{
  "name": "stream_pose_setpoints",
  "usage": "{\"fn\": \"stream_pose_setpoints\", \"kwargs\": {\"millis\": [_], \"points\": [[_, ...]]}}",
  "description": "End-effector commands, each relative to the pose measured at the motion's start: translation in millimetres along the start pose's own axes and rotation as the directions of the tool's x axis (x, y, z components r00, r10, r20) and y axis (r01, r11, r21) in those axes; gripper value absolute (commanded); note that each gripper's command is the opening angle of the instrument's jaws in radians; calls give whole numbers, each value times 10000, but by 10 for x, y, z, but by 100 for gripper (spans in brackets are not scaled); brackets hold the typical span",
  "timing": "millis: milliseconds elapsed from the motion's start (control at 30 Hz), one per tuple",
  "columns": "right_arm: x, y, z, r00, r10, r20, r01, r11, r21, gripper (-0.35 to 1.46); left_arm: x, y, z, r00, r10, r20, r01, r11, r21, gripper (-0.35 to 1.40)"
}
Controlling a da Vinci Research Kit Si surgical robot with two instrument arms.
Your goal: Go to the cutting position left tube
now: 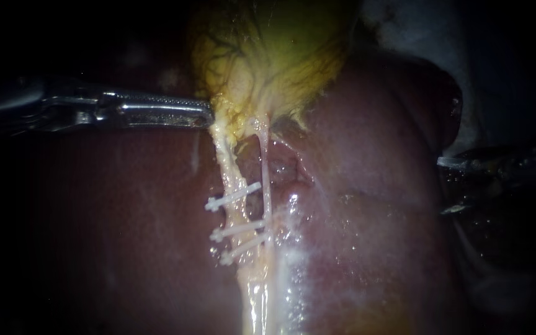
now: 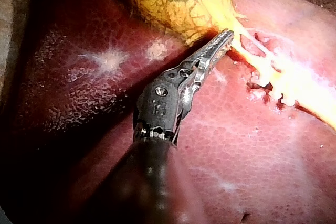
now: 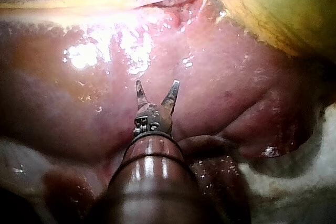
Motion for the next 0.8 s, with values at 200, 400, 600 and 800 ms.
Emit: {"fn": "stream_pose_setpoints", "kwargs": {"millis": [200, 400, 600, 800], "points": [[0, 0, -1, 10000, 6, 49, -6, 10000, 22, 144, -3, 1, -5, 10000, -12, -9, 12, 10000, 28, -35], [0, 0, -1, 10000, 6, 49, -6, 10000, 22, 144, -15, 3, -30, 10000, -74, -35, 75, 10000, 52, -35], [0, 0, 0, 10000, 7, 49, -7, 10000, 22, 144, -32, 5, -64, 9998, -183, 111, 186, 9996, -209, -35], [0, 0, 0, 10000, 9, 50, -9, 10000, 21, 144, -46, 4, -82, 9992, -289, 276, 297, 9991, -311, -35]]}}
